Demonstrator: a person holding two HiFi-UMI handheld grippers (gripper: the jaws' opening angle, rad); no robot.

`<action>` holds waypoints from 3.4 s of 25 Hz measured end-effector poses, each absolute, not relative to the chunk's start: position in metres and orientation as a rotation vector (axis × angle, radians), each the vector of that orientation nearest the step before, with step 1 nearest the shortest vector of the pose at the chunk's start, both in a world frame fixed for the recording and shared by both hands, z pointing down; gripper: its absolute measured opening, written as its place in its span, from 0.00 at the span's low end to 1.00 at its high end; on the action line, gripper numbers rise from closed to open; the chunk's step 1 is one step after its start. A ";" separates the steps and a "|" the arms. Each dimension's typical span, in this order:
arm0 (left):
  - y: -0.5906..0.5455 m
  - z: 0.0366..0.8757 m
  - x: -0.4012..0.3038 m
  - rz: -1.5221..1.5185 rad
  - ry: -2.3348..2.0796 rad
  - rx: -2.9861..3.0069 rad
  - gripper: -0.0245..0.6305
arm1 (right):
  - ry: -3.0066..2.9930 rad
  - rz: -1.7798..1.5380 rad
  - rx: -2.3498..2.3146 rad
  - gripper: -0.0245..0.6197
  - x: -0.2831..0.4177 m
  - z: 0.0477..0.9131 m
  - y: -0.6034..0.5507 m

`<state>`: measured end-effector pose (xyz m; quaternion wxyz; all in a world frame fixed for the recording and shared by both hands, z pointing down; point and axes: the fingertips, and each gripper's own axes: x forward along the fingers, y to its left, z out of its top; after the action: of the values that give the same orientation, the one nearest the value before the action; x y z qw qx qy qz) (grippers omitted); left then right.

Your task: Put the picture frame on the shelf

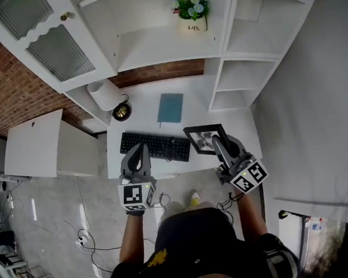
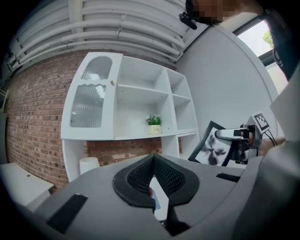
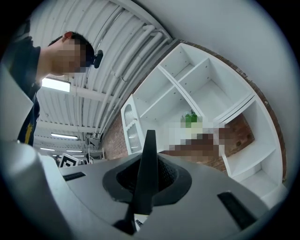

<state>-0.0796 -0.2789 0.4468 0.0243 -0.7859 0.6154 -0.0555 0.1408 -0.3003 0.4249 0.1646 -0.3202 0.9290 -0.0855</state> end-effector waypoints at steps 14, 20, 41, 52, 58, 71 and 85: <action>-0.307 0.439 -0.116 -0.057 1.835 -2.528 0.07 | 2.638 -0.262 -0.930 0.08 0.084 0.416 -0.300; -0.309 0.433 -0.128 -0.039 1.806 -2.532 0.07 | 2.631 -0.281 -0.932 0.08 0.069 0.416 -0.301; -0.338 0.418 -0.136 -0.071 1.752 -2.538 0.07 | 2.645 -0.006 -0.813 0.08 0.023 0.331 -0.383; -0.371 0.367 -0.139 0.052 1.731 -2.495 0.07 | 2.533 -0.025 -0.844 0.08 0.028 0.281 -0.453; -0.378 0.356 -0.137 0.061 1.705 -2.492 0.07 | 2.520 -0.053 -0.834 0.08 0.016 0.267 -0.482; -0.398 0.356 -0.145 0.067 1.701 -2.518 0.07 | 2.599 0.001 -0.831 0.08 -0.039 0.239 -0.548; -0.414 0.348 -0.150 0.091 1.697 -2.511 0.07 | 2.645 -0.018 -0.849 0.08 -0.066 0.245 -0.595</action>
<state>-0.1499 -0.4135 0.3482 0.0549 -0.8268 0.5590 0.0299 -0.0661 -0.5955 0.2449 0.1809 -0.3008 0.9364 -0.0065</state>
